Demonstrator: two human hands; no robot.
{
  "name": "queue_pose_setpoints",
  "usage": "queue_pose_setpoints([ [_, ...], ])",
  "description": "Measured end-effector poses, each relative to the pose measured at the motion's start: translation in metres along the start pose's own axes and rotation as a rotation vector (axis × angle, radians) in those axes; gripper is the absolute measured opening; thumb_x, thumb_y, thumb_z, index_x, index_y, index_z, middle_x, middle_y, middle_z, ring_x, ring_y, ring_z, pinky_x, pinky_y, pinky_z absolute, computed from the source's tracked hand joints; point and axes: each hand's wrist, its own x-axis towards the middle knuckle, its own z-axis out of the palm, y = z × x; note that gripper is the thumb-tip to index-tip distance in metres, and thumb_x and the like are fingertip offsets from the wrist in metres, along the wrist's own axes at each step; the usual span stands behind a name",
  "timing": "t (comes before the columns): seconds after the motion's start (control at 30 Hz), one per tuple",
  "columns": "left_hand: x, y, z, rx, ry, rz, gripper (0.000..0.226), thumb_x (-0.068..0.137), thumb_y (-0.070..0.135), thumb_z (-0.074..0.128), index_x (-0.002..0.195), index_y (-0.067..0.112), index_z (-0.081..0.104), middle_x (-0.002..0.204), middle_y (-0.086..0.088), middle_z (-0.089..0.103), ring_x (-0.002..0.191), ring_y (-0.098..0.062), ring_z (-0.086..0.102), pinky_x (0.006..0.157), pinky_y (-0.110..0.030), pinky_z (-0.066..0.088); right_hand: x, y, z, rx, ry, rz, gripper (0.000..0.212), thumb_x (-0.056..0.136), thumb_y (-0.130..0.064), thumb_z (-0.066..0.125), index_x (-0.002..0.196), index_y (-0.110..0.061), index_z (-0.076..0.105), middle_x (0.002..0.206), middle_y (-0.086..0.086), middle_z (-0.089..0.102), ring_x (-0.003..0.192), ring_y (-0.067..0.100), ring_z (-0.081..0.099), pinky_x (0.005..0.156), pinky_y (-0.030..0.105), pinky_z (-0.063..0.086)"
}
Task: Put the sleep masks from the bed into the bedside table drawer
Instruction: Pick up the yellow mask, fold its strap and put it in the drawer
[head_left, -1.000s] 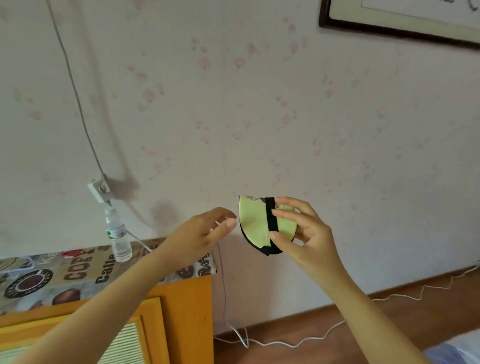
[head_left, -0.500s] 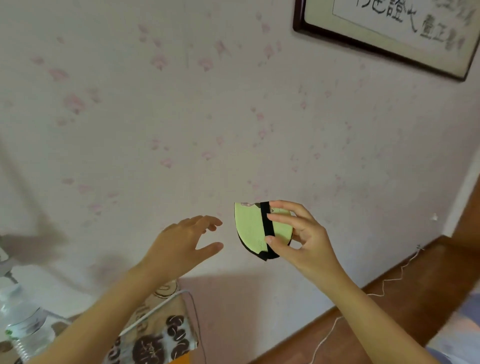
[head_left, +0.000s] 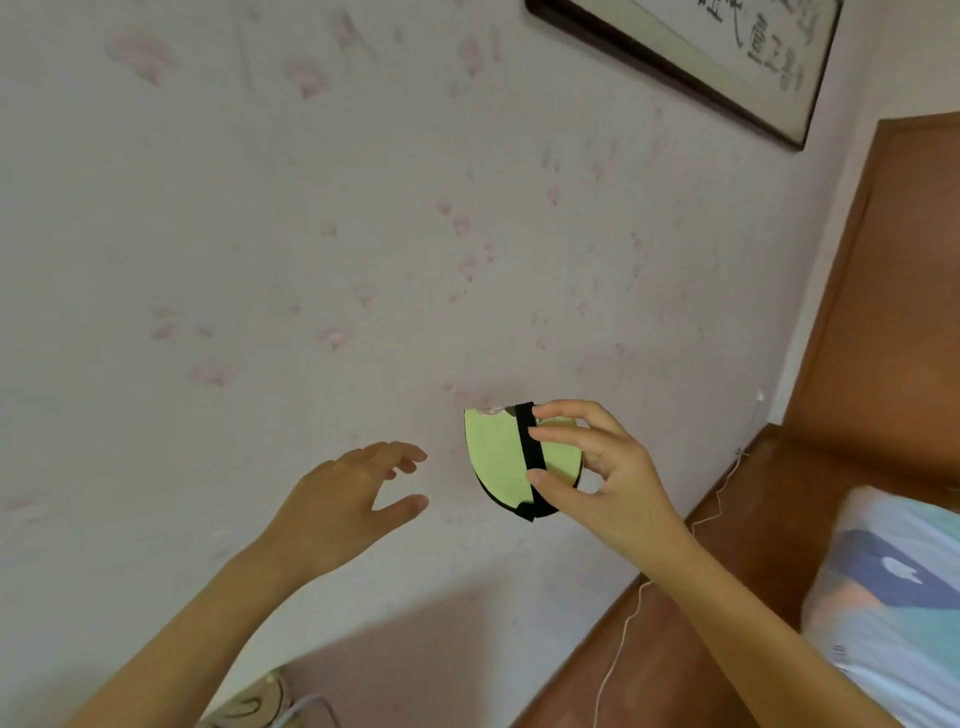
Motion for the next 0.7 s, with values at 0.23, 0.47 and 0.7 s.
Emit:
queue_pose_setpoints([
  [0.23,0.086,0.008,0.043,-0.029,-0.014,0.073,0.039,0.086,0.053,0.054,0.122,0.043,0.044,0.112,0.028,0.052,0.103,0.006,0.051,0.073,-0.01,0.034,0.032,0.066,-0.04,-0.028,0.036,0.005,0.032,0.075,-0.025,0.07,0.106,-0.018,0.071,0.121,-0.009,0.058,0.121,0.019,0.055,0.092,0.047,0.053],
  [0.47,0.198,0.022,0.095,-0.048,-0.02,0.101,0.04,0.086,0.052,0.055,0.123,0.042,0.045,0.115,0.026,0.054,0.102,0.005,0.052,0.076,-0.013,0.038,0.083,0.163,-0.087,-0.058,0.072,0.008,0.032,0.074,-0.027,0.07,0.104,-0.017,0.072,0.12,-0.009,0.059,0.12,0.018,0.056,0.099,0.045,0.049],
  [0.7,0.312,0.057,0.139,-0.074,-0.022,0.157,0.039,0.086,0.05,0.055,0.123,0.04,0.046,0.117,0.024,0.055,0.102,0.002,0.053,0.076,-0.017,0.041,0.134,0.239,-0.158,-0.121,0.065,0.041,0.03,0.076,-0.02,0.072,0.106,-0.016,0.071,0.122,-0.007,0.058,0.122,0.014,0.054,0.098,0.037,0.05],
])
